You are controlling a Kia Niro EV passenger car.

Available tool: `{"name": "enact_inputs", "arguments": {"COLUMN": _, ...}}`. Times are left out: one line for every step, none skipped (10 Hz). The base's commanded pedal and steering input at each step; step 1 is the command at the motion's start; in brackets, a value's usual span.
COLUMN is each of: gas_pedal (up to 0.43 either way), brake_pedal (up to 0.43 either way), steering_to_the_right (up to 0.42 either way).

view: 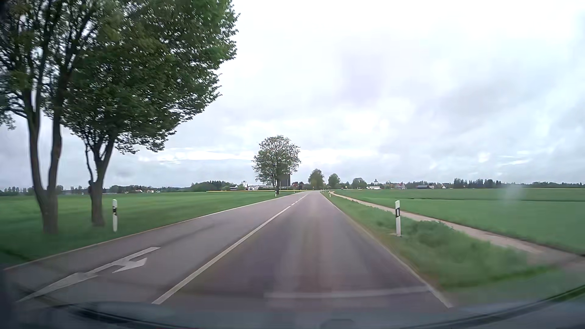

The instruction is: Follow the waypoints while adhering to traffic rules and regulations

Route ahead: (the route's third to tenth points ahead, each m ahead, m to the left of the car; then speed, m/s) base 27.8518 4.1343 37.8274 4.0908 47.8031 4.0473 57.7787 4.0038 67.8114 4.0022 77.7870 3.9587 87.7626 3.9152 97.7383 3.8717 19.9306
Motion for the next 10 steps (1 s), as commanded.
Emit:
{"name": "enact_inputs", "arguments": {"gas_pedal": 0.189, "brake_pedal": 0.000, "steering_to_the_right": 0.000}}
{"name": "enact_inputs", "arguments": {"gas_pedal": 0.189, "brake_pedal": 0.000, "steering_to_the_right": 0.000}}
{"name": "enact_inputs", "arguments": {"gas_pedal": 0.189, "brake_pedal": 0.000, "steering_to_the_right": 0.000}}
{"name": "enact_inputs", "arguments": {"gas_pedal": 0.189, "brake_pedal": 0.000, "steering_to_the_right": 0.000}}
{"name": "enact_inputs", "arguments": {"gas_pedal": 0.189, "brake_pedal": 0.000, "steering_to_the_right": 0.000}}
{"name": "enact_inputs", "arguments": {"gas_pedal": 0.189, "brake_pedal": 0.000, "steering_to_the_right": 0.000}}
{"name": "enact_inputs", "arguments": {"gas_pedal": 0.189, "brake_pedal": 0.000, "steering_to_the_right": 0.000}}
{"name": "enact_inputs", "arguments": {"gas_pedal": 0.209, "brake_pedal": 0.000, "steering_to_the_right": 0.000}}
{"name": "enact_inputs", "arguments": {"gas_pedal": 0.220, "brake_pedal": 0.000, "steering_to_the_right": 0.000}}
{"name": "enact_inputs", "arguments": {"gas_pedal": 0.228, "brake_pedal": 0.000, "steering_to_the_right": 0.000}}
